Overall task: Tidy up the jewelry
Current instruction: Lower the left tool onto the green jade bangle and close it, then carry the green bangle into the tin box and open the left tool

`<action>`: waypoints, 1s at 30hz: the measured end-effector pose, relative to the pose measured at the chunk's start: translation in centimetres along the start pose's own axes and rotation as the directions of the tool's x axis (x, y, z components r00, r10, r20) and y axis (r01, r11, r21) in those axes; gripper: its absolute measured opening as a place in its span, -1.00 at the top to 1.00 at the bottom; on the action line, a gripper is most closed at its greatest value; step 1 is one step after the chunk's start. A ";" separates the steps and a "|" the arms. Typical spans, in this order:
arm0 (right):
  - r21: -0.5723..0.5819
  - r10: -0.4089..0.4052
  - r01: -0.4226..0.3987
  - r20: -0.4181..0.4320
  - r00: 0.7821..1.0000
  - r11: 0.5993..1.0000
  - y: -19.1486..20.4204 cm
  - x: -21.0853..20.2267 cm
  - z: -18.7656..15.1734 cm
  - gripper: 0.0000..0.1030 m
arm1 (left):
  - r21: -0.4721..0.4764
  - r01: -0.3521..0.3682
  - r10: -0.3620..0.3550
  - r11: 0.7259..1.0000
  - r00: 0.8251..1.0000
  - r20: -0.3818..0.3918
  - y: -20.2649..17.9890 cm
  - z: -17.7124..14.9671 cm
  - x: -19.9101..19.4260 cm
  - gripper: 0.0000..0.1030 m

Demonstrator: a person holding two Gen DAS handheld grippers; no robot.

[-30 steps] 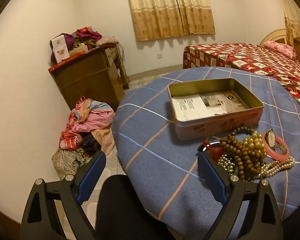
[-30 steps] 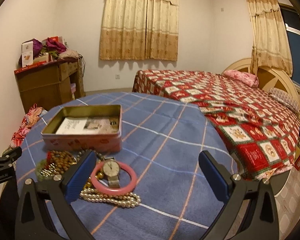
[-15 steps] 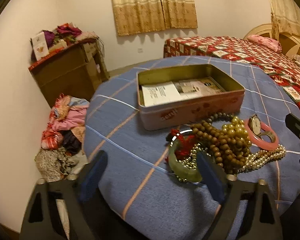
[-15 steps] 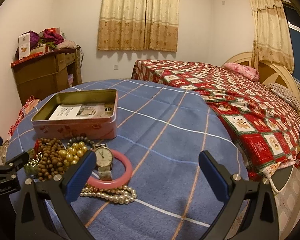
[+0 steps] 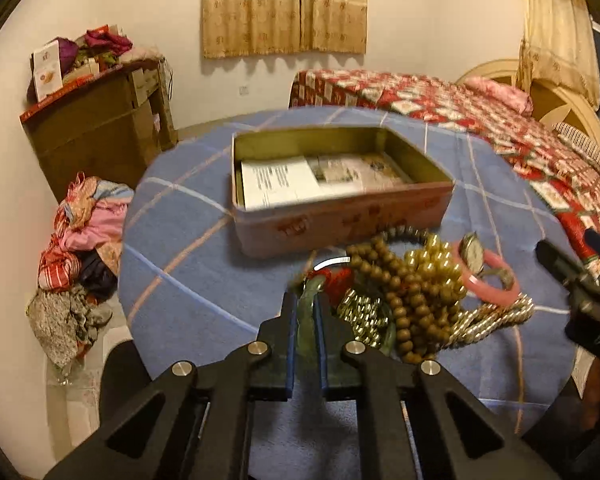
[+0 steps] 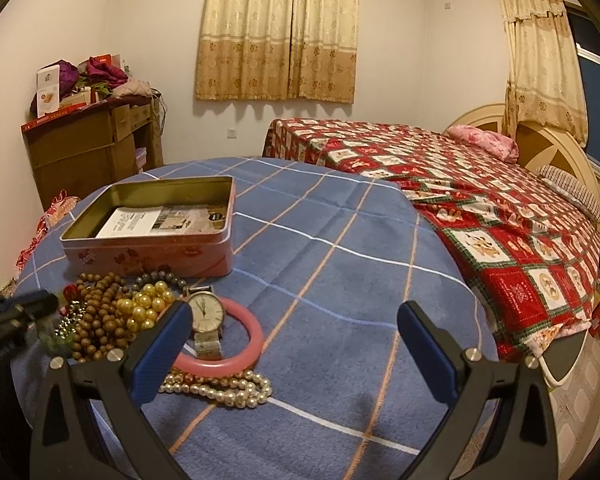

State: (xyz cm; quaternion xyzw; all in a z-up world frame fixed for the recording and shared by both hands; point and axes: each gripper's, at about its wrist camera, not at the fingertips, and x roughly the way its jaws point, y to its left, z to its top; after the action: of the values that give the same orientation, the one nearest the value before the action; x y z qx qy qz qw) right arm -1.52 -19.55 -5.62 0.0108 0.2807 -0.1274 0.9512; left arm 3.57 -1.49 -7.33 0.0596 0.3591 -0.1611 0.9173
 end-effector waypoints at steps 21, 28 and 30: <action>-0.005 -0.003 0.003 -0.002 1.000 1.000 -0.2 0.3 -0.2 -1.00 | 0.063 -0.015 0.002 0.998 0.980 0.201 -0.9 3.8 -5.1 0.90; -0.020 0.015 -0.016 -0.013 1.000 1.000 0.1 0.9 0.2 -1.00 | 0.057 -0.042 0.030 0.997 0.981 0.192 -0.5 3.8 -3.8 0.90; -0.036 0.024 -0.024 -0.010 1.000 0.999 0.5 1.1 0.6 -1.00 | 0.051 -0.040 0.030 0.998 0.983 0.179 -0.1 3.6 -3.2 0.90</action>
State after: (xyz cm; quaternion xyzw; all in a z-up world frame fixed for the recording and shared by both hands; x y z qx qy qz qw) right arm -0.20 -19.36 -5.75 -0.0024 0.2872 -0.1110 0.9514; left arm 3.62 -1.62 -2.54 0.0761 0.2698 -0.1592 0.9466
